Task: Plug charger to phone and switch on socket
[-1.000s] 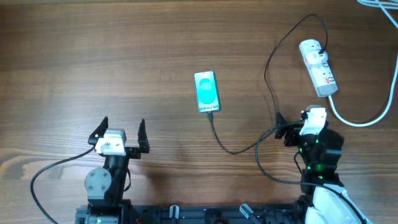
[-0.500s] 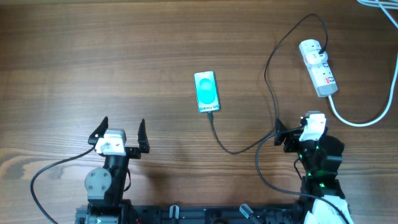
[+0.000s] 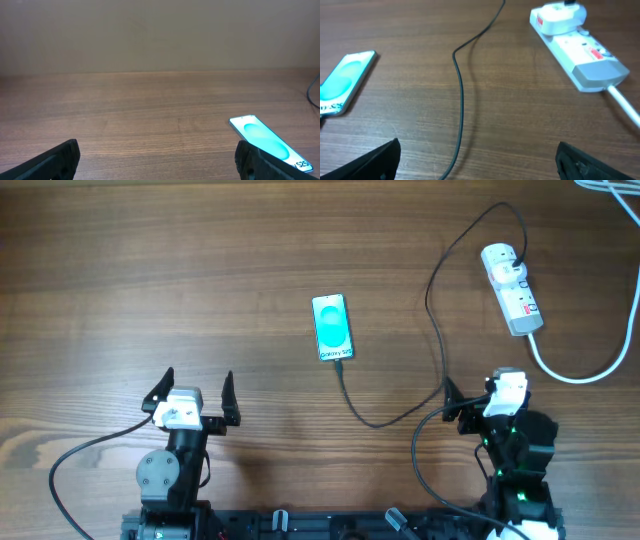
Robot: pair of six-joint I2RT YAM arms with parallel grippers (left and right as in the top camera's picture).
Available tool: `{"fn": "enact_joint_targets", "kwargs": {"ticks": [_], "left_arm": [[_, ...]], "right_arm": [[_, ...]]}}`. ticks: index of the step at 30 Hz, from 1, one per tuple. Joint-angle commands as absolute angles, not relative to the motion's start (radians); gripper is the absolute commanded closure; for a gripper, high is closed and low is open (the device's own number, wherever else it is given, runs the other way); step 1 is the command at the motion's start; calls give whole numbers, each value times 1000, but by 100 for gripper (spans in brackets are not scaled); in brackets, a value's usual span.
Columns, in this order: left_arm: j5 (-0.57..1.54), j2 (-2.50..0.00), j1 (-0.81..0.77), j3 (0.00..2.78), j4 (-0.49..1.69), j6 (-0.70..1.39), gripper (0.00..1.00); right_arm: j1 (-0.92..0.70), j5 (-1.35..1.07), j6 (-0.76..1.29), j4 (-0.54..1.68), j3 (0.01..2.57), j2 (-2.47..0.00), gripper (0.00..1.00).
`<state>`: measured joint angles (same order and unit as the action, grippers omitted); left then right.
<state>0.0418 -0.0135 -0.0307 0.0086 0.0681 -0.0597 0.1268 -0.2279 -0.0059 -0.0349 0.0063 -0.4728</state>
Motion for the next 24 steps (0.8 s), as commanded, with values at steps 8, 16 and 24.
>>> {"fn": "enact_joint_targets", "kwargs": {"ticks": [8,16,24], "left_arm": [[32,-5,-25,6,76,-75,0],[32,-5,-25,6,76,-75,0],[32,-5,-25,6,76,-75,0]], "right_arm": [[121,-238,-25,-16,5,-236,0],[121,-242,-23,-16,5,-89,0],[107,-245,29,-17,5,-3,0]]}}
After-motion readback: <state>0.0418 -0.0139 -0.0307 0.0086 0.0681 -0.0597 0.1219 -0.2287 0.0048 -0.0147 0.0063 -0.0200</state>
